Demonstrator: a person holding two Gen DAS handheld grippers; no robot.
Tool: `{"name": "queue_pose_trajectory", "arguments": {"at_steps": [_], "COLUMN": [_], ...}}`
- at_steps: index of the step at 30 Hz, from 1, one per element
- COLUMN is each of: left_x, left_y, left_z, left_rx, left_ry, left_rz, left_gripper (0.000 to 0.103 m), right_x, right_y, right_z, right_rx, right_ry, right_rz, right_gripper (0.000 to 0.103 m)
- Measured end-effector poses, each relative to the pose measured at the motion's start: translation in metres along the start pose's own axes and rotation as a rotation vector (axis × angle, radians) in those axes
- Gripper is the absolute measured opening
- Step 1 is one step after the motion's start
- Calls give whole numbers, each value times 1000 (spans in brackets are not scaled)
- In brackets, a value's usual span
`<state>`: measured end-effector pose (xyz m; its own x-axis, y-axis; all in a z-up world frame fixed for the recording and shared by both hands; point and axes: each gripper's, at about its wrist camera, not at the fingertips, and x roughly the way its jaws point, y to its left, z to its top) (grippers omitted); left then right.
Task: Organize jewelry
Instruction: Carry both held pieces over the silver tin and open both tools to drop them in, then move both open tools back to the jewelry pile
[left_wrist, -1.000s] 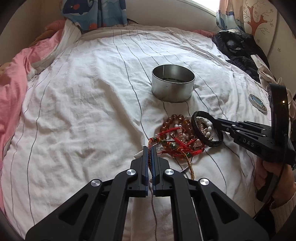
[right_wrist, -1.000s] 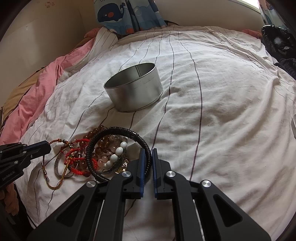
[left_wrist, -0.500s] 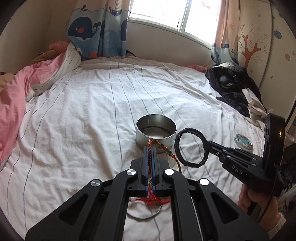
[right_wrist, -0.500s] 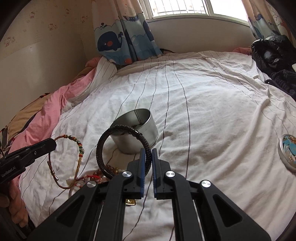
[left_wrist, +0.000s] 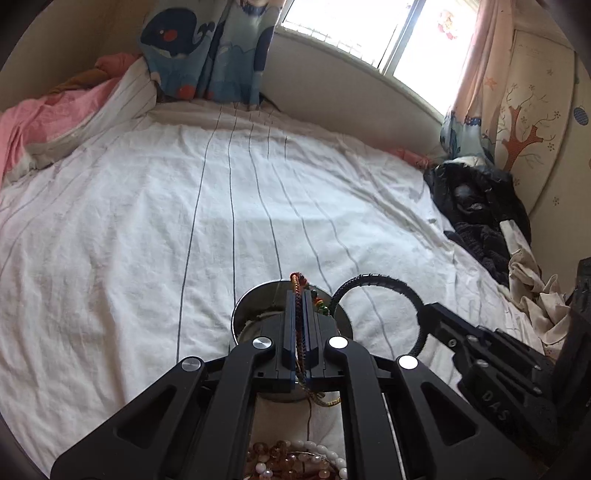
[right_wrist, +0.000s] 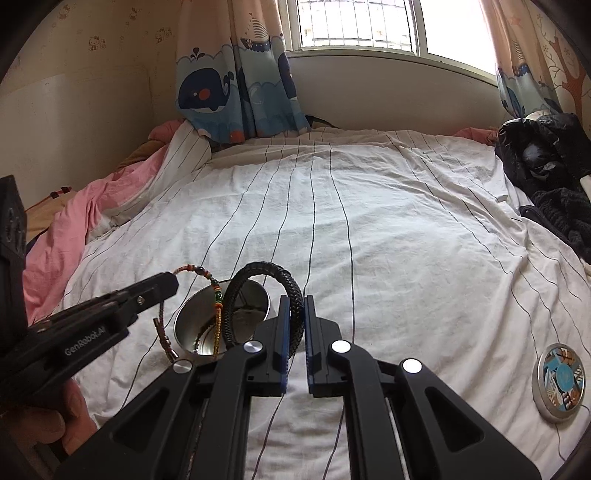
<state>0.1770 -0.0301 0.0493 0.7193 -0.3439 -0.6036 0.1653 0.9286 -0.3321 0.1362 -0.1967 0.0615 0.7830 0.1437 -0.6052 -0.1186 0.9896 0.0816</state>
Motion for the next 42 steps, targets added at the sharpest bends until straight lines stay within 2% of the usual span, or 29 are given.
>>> {"name": "queue_pose_trajectory", "arguments": {"at_steps": [4,10,12,13,14,18,28,42], "left_x": [31,15,5,0,-5,-20,-52,-86], "left_y": [9,16,19,19,21,19,3,-1], "left_z": [-8,-16,-16,-16,-17,-20,-40,-62], "left_rx": [-5,6,12,14,15,47,174,199], "left_ry": [99,69,58,49,40,28,9,3], "left_rz": [76,82,92,102,107,132,216,241], "left_gripper": [4,10,17,28,34,35,44,49], "right_x": [17,31,29,28,28,31,16,-21], "right_y": [2,8,2,-2,-5,-12,11,13], "right_z": [4,4,0,-2,-4,-9,-24,-71], "right_rx": [-12,-9,18,34,50,92,38,71], "right_ry": [22,56,61,64,67,84,91,129], "right_rz": [4,57,66,66,67,71,89,100], "right_gripper": [3,3,3,3,3,3,3,3]}}
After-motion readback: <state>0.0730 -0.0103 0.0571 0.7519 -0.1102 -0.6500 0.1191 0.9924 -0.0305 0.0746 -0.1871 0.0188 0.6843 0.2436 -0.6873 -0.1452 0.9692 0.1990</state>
